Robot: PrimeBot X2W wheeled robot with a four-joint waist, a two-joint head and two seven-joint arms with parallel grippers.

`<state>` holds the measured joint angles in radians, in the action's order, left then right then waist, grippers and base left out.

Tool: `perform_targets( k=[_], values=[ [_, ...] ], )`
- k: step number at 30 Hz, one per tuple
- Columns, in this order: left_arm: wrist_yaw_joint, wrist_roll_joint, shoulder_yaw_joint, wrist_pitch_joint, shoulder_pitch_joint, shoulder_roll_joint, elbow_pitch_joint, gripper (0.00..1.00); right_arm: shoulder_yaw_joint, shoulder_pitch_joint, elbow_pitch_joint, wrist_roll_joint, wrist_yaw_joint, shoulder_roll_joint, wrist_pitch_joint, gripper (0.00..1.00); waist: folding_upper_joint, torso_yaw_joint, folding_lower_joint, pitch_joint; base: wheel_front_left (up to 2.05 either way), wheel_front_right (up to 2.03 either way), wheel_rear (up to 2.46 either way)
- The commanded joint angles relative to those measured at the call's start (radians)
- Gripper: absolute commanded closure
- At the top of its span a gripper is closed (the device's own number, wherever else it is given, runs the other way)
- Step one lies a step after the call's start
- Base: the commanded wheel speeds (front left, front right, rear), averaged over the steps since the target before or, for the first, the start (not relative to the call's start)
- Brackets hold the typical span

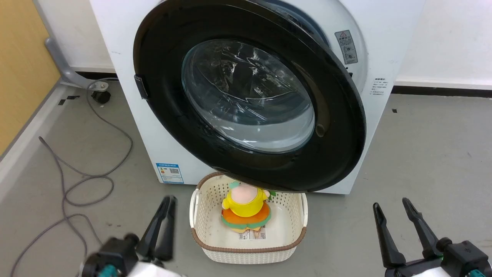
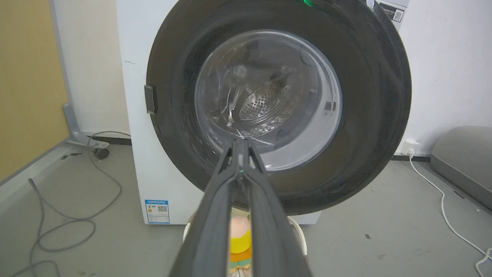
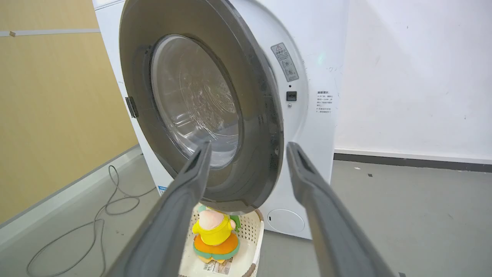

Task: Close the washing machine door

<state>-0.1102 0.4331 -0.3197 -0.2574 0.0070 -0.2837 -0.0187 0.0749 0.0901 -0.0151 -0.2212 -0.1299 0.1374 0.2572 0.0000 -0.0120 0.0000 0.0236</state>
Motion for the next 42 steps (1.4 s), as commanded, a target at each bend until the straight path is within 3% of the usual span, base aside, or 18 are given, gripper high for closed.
perform_targets(
  k=[1,13,15,19,29,42],
  values=[
    [0.009,-0.014,0.000,-0.004,0.032,0.019,0.009,0.00,0.004,0.013,0.000,-0.007,-0.001,0.005,0.005,0.00,0.0000,0.000,0.0000,0.002,0.00,0.00,0.00],
    [0.044,-0.115,0.043,-0.004,0.079,0.081,0.046,0.00,0.017,0.024,-0.009,-0.016,-0.001,0.010,0.005,0.00,0.0000,-0.009,0.0000,-0.006,0.00,0.00,0.00],
    [0.051,-0.126,0.047,-0.004,0.074,0.089,0.047,0.00,0.031,0.018,0.000,-0.017,-0.001,0.022,0.005,1.00,0.0000,-0.016,0.0000,-0.016,0.00,0.00,0.00],
    [0.063,-0.144,0.055,-0.004,0.060,0.108,0.043,0.00,0.066,-0.008,0.019,-0.031,-0.001,0.058,0.005,1.00,0.0000,-0.037,0.0000,-0.050,0.00,0.00,0.00],
    [0.093,-0.179,0.064,-0.004,-0.005,0.158,0.043,0.00,0.221,-0.236,-0.008,-0.110,-0.001,0.232,-0.032,1.00,0.0000,-0.105,0.0000,-0.165,0.00,0.00,0.00],
    [0.124,-0.212,0.076,-0.004,-0.074,0.205,0.033,0.00,0.246,-0.559,-0.232,-0.329,-0.001,0.425,-0.087,1.00,0.0000,-0.194,0.0000,-0.298,0.00,0.00,0.00]
  ],
)
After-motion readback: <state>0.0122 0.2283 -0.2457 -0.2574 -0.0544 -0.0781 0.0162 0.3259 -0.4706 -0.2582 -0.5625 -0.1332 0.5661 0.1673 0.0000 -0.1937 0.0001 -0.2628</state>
